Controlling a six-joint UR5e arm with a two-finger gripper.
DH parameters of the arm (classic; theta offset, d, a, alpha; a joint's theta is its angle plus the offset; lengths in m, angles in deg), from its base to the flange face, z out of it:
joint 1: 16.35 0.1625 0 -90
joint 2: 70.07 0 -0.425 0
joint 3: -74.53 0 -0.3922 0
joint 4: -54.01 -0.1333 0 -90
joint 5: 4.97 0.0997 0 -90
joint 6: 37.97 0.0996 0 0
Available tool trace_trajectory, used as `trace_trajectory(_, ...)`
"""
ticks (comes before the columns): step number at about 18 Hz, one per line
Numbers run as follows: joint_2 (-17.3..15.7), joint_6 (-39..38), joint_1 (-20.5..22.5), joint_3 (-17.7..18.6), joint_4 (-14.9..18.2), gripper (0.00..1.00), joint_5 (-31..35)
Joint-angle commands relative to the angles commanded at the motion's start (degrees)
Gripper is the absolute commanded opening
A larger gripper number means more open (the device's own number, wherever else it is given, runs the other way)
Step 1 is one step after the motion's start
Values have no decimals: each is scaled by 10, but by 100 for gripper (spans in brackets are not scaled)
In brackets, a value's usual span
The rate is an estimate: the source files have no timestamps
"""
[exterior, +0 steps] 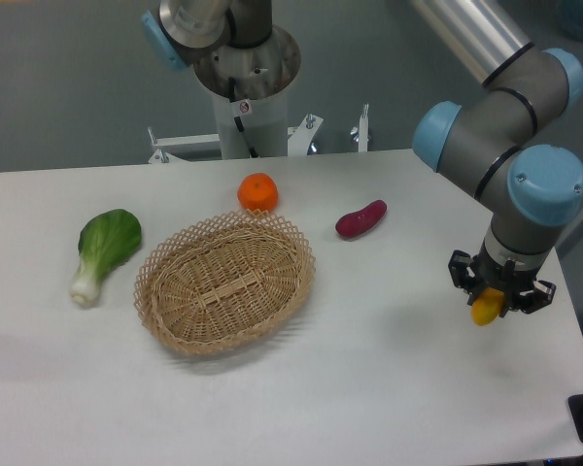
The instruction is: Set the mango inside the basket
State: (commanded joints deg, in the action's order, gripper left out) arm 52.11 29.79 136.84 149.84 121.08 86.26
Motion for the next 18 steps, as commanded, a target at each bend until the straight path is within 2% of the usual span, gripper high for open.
trace_trajectory(4,-6,0,-13,7,6,42,-4)
trace_trajectory(11,-28,-25,-88,48,6,42,-7)
trace_trajectory(18,-80,-34,-152,141,-10,42,-8)
